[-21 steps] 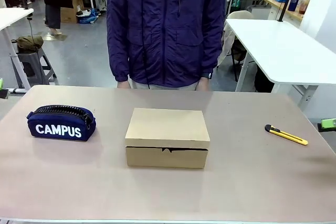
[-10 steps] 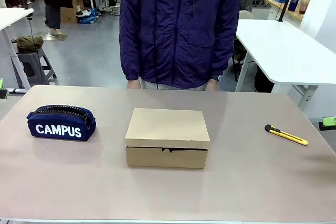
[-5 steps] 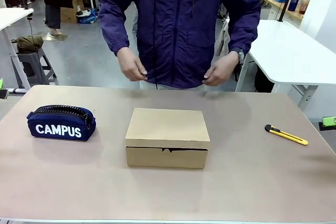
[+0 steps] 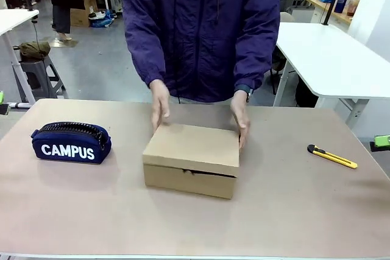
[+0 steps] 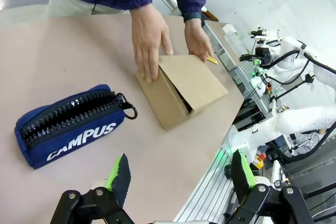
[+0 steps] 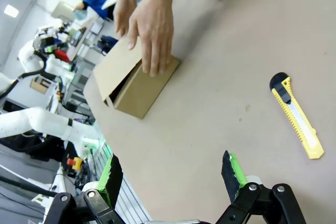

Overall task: Pack the item into the box.
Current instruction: Close the Mailer Box.

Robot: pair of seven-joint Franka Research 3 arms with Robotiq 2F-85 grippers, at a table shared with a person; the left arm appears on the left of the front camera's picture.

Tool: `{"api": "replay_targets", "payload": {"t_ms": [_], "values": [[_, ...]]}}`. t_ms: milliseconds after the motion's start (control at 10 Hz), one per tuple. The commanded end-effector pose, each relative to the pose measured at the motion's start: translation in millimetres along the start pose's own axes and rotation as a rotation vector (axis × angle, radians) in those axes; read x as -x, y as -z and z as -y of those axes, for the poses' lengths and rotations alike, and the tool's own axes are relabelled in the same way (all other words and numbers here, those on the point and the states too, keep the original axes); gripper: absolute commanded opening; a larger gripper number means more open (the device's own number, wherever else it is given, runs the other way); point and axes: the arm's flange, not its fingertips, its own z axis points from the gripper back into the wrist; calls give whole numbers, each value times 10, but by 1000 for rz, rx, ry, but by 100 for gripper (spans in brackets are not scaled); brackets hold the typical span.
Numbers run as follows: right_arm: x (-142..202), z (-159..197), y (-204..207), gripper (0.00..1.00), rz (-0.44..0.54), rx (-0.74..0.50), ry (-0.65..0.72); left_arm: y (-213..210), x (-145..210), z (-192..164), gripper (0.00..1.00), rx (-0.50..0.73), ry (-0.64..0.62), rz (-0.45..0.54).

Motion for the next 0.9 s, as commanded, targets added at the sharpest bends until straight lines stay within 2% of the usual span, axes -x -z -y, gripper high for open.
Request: {"api": "replay_targets", "payload": {"t_ms": [0, 800], "values": [[27, -21, -9, 100, 6, 2, 1, -25, 6, 24, 100, 16, -1, 18], [27, -21, -9, 100, 6, 2, 1, -25, 6, 24, 100, 16, -1, 18]]}}
